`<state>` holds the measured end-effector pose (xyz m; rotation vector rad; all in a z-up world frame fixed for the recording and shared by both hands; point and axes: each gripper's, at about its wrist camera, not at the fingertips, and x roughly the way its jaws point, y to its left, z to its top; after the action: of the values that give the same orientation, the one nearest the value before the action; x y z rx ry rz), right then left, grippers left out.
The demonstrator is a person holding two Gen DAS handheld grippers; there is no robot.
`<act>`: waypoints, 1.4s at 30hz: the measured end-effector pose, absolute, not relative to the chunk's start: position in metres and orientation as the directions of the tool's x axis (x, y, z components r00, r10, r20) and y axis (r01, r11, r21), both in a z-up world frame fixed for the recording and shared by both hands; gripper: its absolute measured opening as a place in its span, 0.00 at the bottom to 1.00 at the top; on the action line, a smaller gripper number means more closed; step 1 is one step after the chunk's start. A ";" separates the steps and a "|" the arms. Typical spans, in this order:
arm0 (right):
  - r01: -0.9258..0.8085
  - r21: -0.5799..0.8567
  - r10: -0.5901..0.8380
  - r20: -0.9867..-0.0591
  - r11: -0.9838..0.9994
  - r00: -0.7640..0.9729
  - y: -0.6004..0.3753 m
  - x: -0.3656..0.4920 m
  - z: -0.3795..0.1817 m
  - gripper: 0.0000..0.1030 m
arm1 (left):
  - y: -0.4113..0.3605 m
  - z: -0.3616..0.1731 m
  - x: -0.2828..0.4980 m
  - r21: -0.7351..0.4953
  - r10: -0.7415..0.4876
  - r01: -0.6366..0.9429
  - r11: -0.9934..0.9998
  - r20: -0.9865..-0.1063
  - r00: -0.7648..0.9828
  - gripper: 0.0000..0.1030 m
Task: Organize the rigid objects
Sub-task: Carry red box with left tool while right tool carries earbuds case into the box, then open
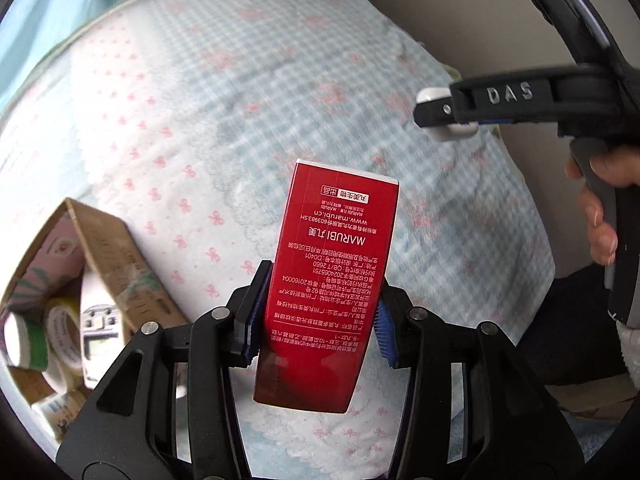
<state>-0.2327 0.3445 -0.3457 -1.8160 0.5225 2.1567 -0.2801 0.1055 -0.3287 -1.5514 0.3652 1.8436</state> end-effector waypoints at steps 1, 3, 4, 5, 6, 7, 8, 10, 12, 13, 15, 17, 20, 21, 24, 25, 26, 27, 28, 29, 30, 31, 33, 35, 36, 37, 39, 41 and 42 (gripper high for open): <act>-0.422 0.100 -0.022 -0.982 -0.901 -0.187 0.336 -0.227 -0.335 0.53 | 0.101 -0.319 -0.281 -0.215 0.329 -0.637 -0.740 -0.942 -0.066 0.40; -0.406 0.107 -0.023 -0.978 -0.907 -0.207 0.316 -0.225 -0.322 0.53 | 0.077 -0.300 -0.288 -0.225 0.348 -0.597 -0.770 -0.932 -0.099 0.40; -0.400 0.114 -0.027 -0.976 -0.909 -0.216 0.305 -0.221 -0.313 0.53 | 0.067 -0.294 -0.289 -0.224 0.353 -0.578 -0.785 -0.928 -0.120 0.40; -0.395 0.124 -0.035 -0.974 -0.910 -0.225 0.290 -0.221 -0.309 0.53 | 0.057 -0.291 -0.287 -0.222 0.356 -0.562 -0.797 -0.924 -0.141 0.40; -0.389 0.135 -0.044 -0.971 -0.911 -0.234 0.275 -0.225 -0.310 0.54 | 0.043 -0.282 -0.288 -0.217 0.357 -0.548 -0.808 -0.920 -0.161 0.40; -0.381 0.147 -0.054 -0.968 -0.913 -0.244 0.264 -0.224 -0.303 0.54 | 0.029 -0.276 -0.291 -0.211 0.354 -0.534 -0.819 -0.918 -0.181 0.40; -0.371 0.157 -0.063 -0.966 -0.915 -0.252 0.249 -0.228 -0.303 0.54 | 0.014 -0.269 -0.294 -0.205 0.350 -0.518 -0.830 -0.915 -0.199 0.40; -0.347 0.175 -0.082 -0.960 -0.921 -0.267 0.225 -0.229 -0.294 0.54 | -0.011 -0.262 -0.293 -0.204 0.347 -0.486 -0.850 -0.910 -0.226 0.40; -0.320 0.190 -0.100 -0.955 -0.928 -0.278 0.201 -0.231 -0.286 0.54 | -0.039 -0.254 -0.297 -0.202 0.343 -0.456 -0.867 -0.905 -0.251 0.40; -0.306 0.199 -0.110 -0.952 -0.931 -0.285 0.189 -0.232 -0.280 0.53 | -0.051 -0.252 -0.296 -0.200 0.339 -0.442 -0.874 -0.903 -0.262 0.40; -0.278 0.209 -0.123 -0.947 -0.938 -0.297 0.164 -0.234 -0.270 0.53 | -0.073 -0.248 -0.297 -0.198 0.333 -0.416 -0.888 -0.900 -0.282 0.40; -0.257 0.222 -0.138 -0.941 -0.940 -0.309 0.140 -0.238 -0.263 0.54 | -0.101 -0.247 -0.302 -0.201 0.331 -0.394 -0.897 -0.896 -0.295 0.40; -0.228 0.232 -0.152 -0.935 -0.946 -0.320 0.106 -0.245 -0.256 0.54 | -0.139 -0.245 -0.309 -0.205 0.328 -0.371 -0.906 -0.892 -0.310 0.40; -0.220 0.237 -0.158 -0.933 -0.946 -0.324 0.095 -0.248 -0.254 0.54 | -0.149 -0.246 -0.312 -0.207 0.330 -0.366 -0.907 -0.890 -0.314 0.40; -0.193 0.245 -0.173 -0.929 -0.950 -0.328 0.064 -0.256 -0.254 0.53 | -0.172 -0.259 -0.319 -0.211 0.331 -0.358 -0.910 -0.889 -0.317 0.40; -0.186 0.250 -0.180 -0.928 -0.950 -0.327 0.055 -0.259 -0.256 0.54 | -0.176 -0.265 -0.321 -0.209 0.329 -0.359 -0.910 -0.890 -0.316 0.40; -0.180 0.255 -0.188 -0.927 -0.950 -0.324 0.046 -0.263 -0.258 0.54 | -0.180 -0.273 -0.324 -0.211 0.329 -0.360 -0.909 -0.892 -0.310 0.40; -0.173 0.261 -0.197 -0.927 -0.950 -0.319 0.037 -0.267 -0.262 0.54 | -0.186 -0.280 -0.327 -0.216 0.331 -0.358 -0.909 -0.894 -0.303 0.40; -0.166 0.265 -0.204 -0.927 -0.950 -0.314 0.029 -0.271 -0.267 0.54 | -0.191 -0.288 -0.330 -0.216 0.329 -0.353 -0.910 -0.895 -0.300 0.40; -0.159 0.264 -0.206 -0.930 -0.951 -0.305 0.021 -0.275 -0.273 0.54 | -0.194 -0.297 -0.334 -0.216 0.326 -0.349 -0.912 -0.898 -0.295 0.40; -0.153 0.263 -0.210 -0.932 -0.953 -0.295 0.014 -0.280 -0.280 0.54 | -0.197 -0.305 -0.337 -0.219 0.325 -0.346 -0.913 -0.900 -0.290 0.40; -0.148 0.265 -0.216 -0.934 -0.953 -0.284 0.007 -0.284 -0.287 0.54 | -0.199 -0.314 -0.340 -0.221 0.325 -0.342 -0.913 -0.902 -0.285 0.40; -0.136 0.263 -0.221 -0.939 -0.955 -0.263 -0.004 -0.291 -0.300 0.54 | -0.199 -0.329 -0.347 -0.232 0.331 -0.338 -0.912 -0.902 -0.276 0.40; -0.124 0.254 -0.219 -0.945 -0.959 -0.241 -0.012 -0.298 -0.315 0.54 | -0.198 -0.342 -0.350 -0.240 0.337 -0.339 -0.910 -0.903 -0.266 0.40; -0.121 0.253 -0.220 -0.948 -0.960 -0.231 -0.015 -0.301 -0.322 0.54 | -0.197 -0.349 -0.352 -0.243 0.339 -0.340 -0.908 -0.905 -0.259 0.40; -0.121 0.251 -0.221 -0.950 -0.960 -0.220 -0.017 -0.304 -0.329 0.53 | -0.196 -0.355 -0.352 -0.244 0.339 -0.343 -0.907 -0.906 -0.252 0.40; -0.128 0.251 -0.223 -0.954 -0.959 -0.200 -0.018 -0.311 -0.343 0.54 | -0.195 -0.366 -0.351 -0.254 0.346 -0.348 -0.903 -0.908 -0.235 0.40; -0.133 0.253 -0.228 -0.957 -0.958 -0.181 -0.019 -0.318 -0.355 0.54 | -0.192 -0.375 -0.348 -0.265 0.357 -0.361 -0.894 -0.909 -0.217 0.40; -0.138 0.258 -0.233 -0.957 -0.956 -0.174 -0.018 -0.322 -0.361 0.54 | -0.190 -0.379 -0.346 -0.262 0.355 -0.370 -0.891 -0.911 -0.211 0.40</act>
<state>-0.3216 -0.0178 -0.3615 -2.0582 0.4642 2.4124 -0.3464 -0.1904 -0.3787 -1.6025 0.0173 2.1368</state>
